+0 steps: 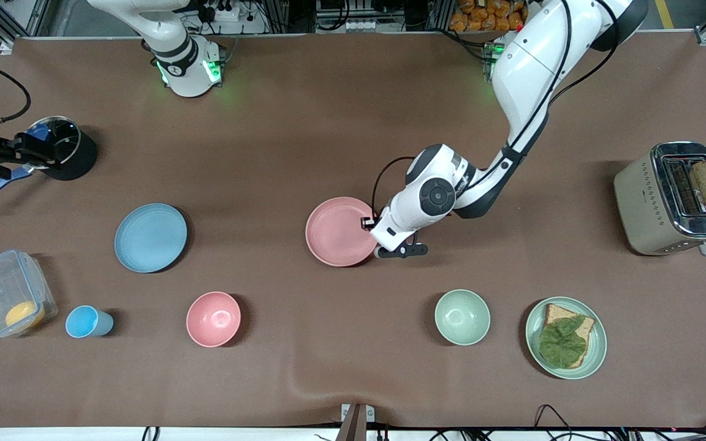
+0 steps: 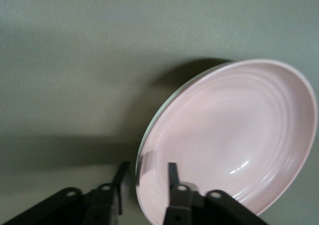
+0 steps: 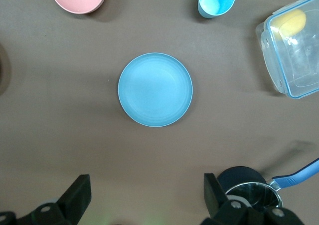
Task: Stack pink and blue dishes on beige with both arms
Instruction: 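Withdraw the left gripper while the right gripper reaches the blue plate, then grasp the blue plate's rim with the right gripper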
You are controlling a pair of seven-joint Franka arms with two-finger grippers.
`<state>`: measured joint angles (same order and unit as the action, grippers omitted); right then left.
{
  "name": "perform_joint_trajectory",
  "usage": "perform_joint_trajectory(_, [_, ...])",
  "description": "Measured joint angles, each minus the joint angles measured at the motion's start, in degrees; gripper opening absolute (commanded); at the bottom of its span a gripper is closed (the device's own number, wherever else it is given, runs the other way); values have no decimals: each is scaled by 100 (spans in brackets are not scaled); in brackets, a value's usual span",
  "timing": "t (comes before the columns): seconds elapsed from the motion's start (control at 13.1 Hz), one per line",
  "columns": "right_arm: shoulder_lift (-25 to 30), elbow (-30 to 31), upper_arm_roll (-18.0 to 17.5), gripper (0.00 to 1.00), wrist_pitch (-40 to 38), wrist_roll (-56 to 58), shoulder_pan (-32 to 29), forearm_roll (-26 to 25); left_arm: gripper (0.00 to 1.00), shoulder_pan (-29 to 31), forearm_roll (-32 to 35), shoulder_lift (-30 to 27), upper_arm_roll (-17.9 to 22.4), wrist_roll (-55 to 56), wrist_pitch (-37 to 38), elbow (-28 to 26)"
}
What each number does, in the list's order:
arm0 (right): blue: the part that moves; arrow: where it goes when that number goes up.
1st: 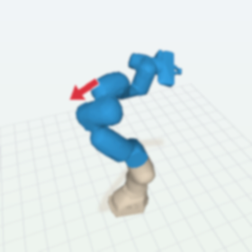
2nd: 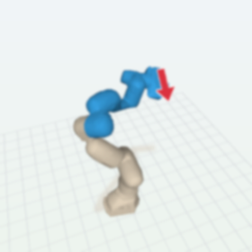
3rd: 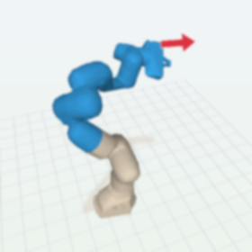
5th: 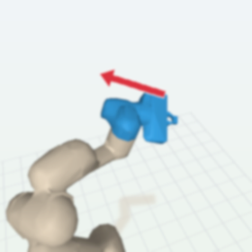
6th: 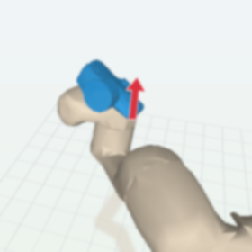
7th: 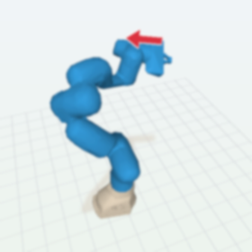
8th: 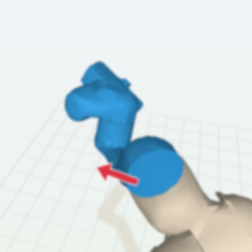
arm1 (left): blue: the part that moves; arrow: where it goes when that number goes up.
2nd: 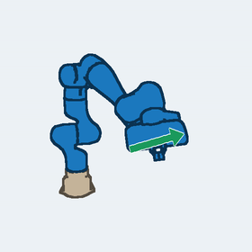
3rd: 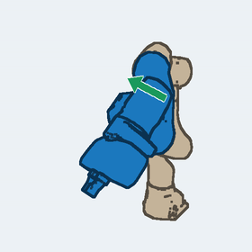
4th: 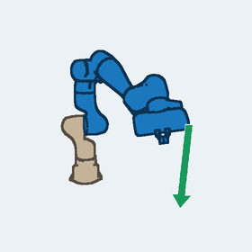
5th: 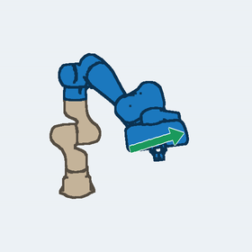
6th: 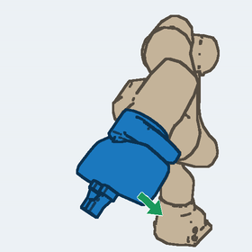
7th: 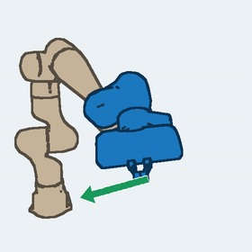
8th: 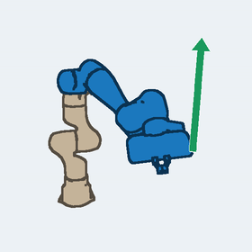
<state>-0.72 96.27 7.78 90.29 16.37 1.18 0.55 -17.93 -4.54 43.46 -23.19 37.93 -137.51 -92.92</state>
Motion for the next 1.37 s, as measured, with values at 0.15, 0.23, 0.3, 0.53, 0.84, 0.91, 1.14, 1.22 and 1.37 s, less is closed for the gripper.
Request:
perform_joint_trajectory(0.15, [-35, 0, 6, 100, -2, -1, -2, 0, 100, 31, 0, -33, 11, 0, -2, 161])
perform_joint_trajectory(0.23, [-46, 0, 10, 100, -2, -1, -4, 0, 100, 70, 0, -100, 18, 0, 6, 229])
perform_joint_trajectory(0.3, [-53, 0, 11, 100, -2, -1, -4, 0, 100, 136, 1, -227, 28, 0, 62, 285])
perform_joint_trajectory(0.53, [-64, 0, 16, 100, -2, -1, -6, 0, 100, 570, 471, -1067, 84, -6, 821, 393])
perform_joint_trajectory(0.84, [-325, 25, 45, 100, 95, -12, -147, 0, 100, 1194, 1345, -2420, 111, -128, 2223, 401])
perform_joint_trajectory(0.91, [-503, 48, 48, 100, 261, -12, -252, 0, 100, 1336, 1395, -2679, 117, -334, 2508, 397])
perform_joint_trajectory(1.14, [-1217, 101, 54, 100, 780, -10, -549, 84, 100, 1858, 1404, -3245, 136, -1212, 3022, 379])
perform_joint_trajectory(1.22, [-1476, 110, 54, 100, 927, -10, -621, 222, 100, 2015, 1404, -3357, 139, -1414, 3157, 372])
perform_joint_trajectory(1.37, [-1959, 180, 57, 100, 1229, -10, -769, 591, 100, 2160, 1404, -3521, 145, -1548, 3389, 366])
